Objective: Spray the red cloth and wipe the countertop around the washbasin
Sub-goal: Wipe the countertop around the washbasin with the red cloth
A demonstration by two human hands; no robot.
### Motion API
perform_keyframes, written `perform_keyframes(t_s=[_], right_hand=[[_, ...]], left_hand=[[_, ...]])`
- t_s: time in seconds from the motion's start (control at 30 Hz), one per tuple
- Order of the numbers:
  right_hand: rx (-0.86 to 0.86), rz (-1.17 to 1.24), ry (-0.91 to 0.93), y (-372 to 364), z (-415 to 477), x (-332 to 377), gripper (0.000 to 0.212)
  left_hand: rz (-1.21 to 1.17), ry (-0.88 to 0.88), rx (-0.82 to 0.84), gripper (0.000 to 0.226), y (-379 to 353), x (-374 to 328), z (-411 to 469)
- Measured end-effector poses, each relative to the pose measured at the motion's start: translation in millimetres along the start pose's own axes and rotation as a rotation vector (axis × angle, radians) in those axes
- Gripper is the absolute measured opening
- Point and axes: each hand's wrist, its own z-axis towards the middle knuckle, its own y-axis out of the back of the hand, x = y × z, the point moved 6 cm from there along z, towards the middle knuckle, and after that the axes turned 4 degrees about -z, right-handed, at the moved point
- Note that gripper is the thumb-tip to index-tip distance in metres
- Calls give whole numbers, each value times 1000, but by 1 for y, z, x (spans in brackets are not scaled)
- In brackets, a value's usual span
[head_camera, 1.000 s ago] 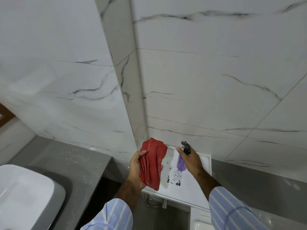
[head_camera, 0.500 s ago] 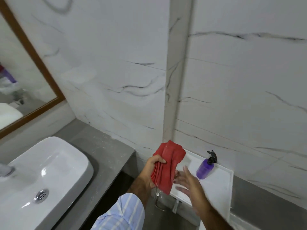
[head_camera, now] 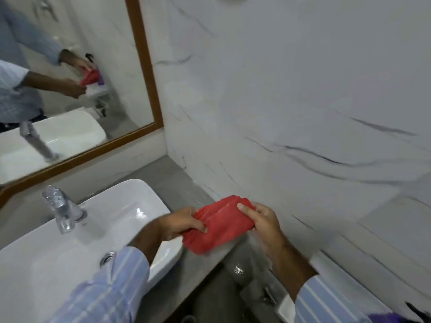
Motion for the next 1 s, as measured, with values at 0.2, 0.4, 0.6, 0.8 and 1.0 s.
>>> perform_keyframes(t_s=[0.2,0.4,0.6,0.8,1.0], right_hand=[[58,-375,72,-89,100,19,22],[40,-1080,325,-158,176,14,32],[233,-1534,473,-192,224,-46,41],[521,-1694,457,-176,213,-115,45],[380,-1493,658,-180,225,-102,42]], left_hand=[[663,-93,-304,22,151,-63,49],[1105,-7,-291,33,222,-72,143],[1256,-80,-326,39,251,-40,195],[1225,121,-104,37,250,21,201],[906,-189,-1080,40,294,10,102]])
